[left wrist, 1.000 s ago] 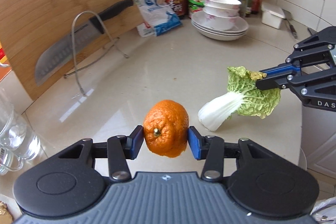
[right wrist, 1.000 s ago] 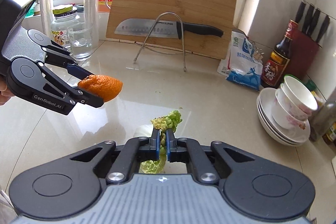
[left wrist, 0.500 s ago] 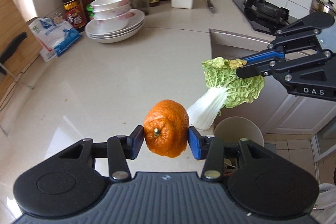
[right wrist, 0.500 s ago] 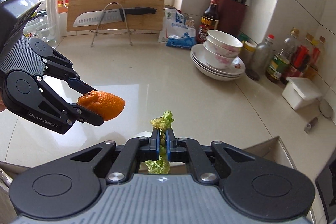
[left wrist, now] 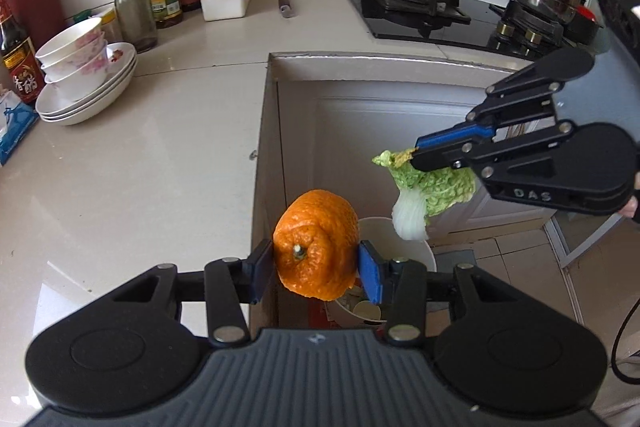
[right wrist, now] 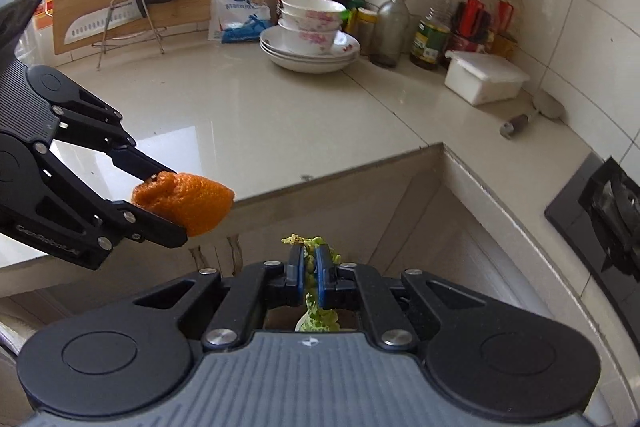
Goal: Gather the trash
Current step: 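Carry the mandarin in the left tool while the right tool carries the cabbage leaf to the bucket, then open the right tool over the bucket to drop the cabbage leaf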
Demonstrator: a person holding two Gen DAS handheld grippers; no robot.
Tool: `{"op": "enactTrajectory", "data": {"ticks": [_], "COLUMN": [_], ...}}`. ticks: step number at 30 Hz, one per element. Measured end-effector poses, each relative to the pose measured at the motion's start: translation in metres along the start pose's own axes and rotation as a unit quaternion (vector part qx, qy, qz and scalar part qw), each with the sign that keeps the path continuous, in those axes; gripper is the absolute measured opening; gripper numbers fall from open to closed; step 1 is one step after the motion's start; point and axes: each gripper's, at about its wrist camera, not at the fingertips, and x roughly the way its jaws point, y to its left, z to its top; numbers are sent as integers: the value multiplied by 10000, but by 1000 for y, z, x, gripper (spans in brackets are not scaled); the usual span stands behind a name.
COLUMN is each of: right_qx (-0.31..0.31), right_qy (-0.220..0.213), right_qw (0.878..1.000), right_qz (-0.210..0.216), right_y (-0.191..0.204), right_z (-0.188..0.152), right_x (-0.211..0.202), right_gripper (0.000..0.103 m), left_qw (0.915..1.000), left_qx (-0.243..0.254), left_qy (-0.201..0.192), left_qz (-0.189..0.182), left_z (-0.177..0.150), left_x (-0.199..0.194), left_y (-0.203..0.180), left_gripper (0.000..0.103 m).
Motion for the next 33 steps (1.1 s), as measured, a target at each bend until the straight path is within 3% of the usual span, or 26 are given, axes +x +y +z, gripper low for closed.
{"op": "enactTrajectory", "data": {"ticks": [8, 15, 17, 19, 20, 22, 24, 33], "right_qx": [740, 1101, 1263, 1220, 1180, 1223, 1292, 1421], "right_qy": [924, 1409, 1486, 1380, 1317, 1190, 1094, 1002], "right_qw": [9929, 9838, 9808, 9828, 9841, 9853, 9855, 9846], "right_qz": [-123, -152, -78, -127, -139, -110, -77, -166], "right_y": [-39, -56, -62, -64, -64, -68, -73, -81], "right_z": [-68, -103, -106, -108, -108, -109, -111, -126], "right_x": [83, 144, 150, 146, 142, 135, 128, 107], "right_gripper": [6, 7, 20, 56, 64, 93, 98, 103], "left_qw": [9998, 9994, 9993, 9993, 9992, 9990, 9988, 9976], "left_qx": [70, -14, -36, -2, 8, -5, 7, 37], "left_qy": [182, 351, 375, 381, 395, 432, 461, 612], "left_qz": [-92, -31, -26, -42, -52, -105, -151, -330], "left_z": [7, 11, 12, 14, 16, 17, 19, 26], "left_x": [21, 41, 45, 50, 53, 61, 68, 117], "left_y": [-21, -33, -36, -42, -45, -49, -54, -82], "left_gripper": [45, 45, 44, 44, 44, 44, 45, 45]}}
